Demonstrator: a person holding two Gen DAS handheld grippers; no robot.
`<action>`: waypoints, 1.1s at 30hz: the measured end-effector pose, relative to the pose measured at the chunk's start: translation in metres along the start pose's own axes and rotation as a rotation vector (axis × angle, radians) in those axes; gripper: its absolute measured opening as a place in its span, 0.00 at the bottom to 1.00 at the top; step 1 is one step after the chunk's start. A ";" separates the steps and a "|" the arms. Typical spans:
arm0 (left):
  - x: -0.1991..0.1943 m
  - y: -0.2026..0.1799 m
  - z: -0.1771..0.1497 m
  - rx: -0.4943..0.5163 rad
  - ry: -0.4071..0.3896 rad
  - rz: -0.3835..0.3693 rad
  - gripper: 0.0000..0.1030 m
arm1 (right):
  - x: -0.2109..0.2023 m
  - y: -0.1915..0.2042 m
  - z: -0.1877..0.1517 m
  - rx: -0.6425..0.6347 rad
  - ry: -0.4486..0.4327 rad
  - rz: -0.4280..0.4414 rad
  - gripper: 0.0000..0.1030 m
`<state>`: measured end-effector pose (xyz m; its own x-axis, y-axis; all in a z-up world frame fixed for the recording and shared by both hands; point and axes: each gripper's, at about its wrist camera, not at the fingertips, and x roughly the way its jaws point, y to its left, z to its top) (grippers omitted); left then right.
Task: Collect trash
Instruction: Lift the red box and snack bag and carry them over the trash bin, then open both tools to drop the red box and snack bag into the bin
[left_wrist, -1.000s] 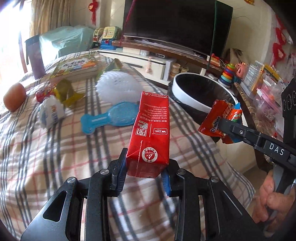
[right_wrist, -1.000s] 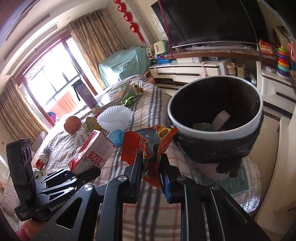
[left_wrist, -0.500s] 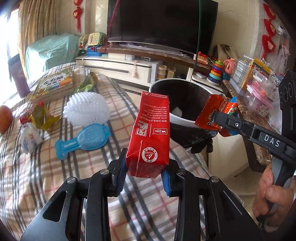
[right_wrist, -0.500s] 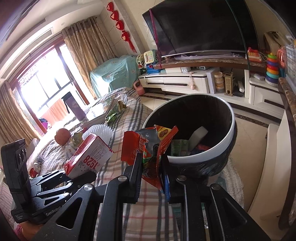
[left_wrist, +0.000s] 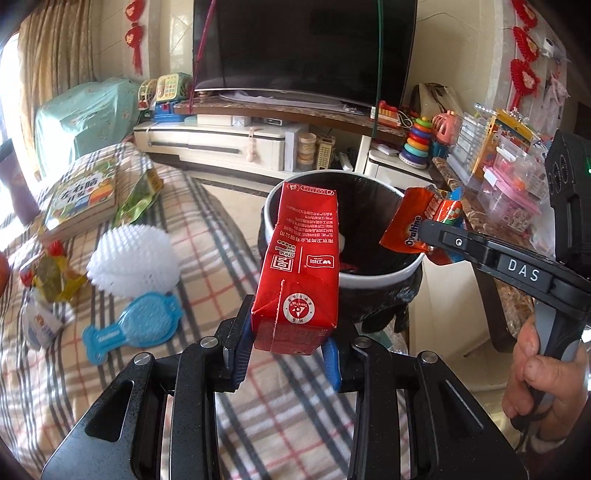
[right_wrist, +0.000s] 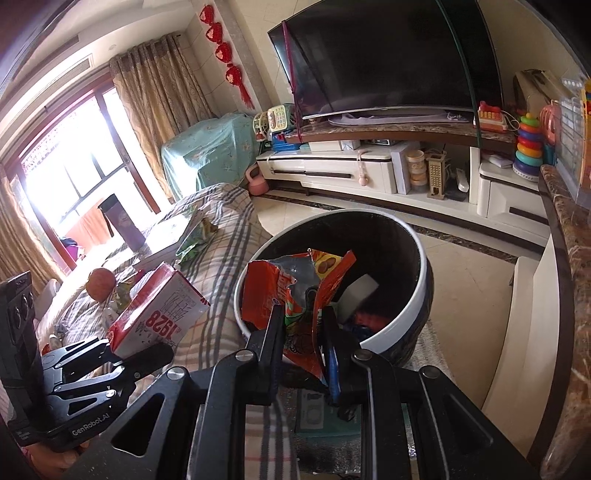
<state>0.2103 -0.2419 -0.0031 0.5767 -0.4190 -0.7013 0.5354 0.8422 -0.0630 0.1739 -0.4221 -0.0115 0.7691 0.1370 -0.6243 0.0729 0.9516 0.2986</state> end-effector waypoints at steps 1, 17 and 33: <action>0.002 -0.002 0.002 0.003 0.001 -0.002 0.30 | 0.001 -0.002 0.001 0.003 0.003 -0.002 0.19; 0.036 -0.024 0.031 0.047 0.023 -0.011 0.30 | 0.023 -0.032 0.016 0.011 0.054 -0.037 0.19; 0.057 -0.029 0.042 0.056 0.050 -0.007 0.30 | 0.036 -0.041 0.028 -0.002 0.088 -0.047 0.19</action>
<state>0.2535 -0.3047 -0.0120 0.5420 -0.4066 -0.7354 0.5741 0.8182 -0.0293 0.2166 -0.4637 -0.0258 0.7062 0.1159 -0.6984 0.1063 0.9580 0.2665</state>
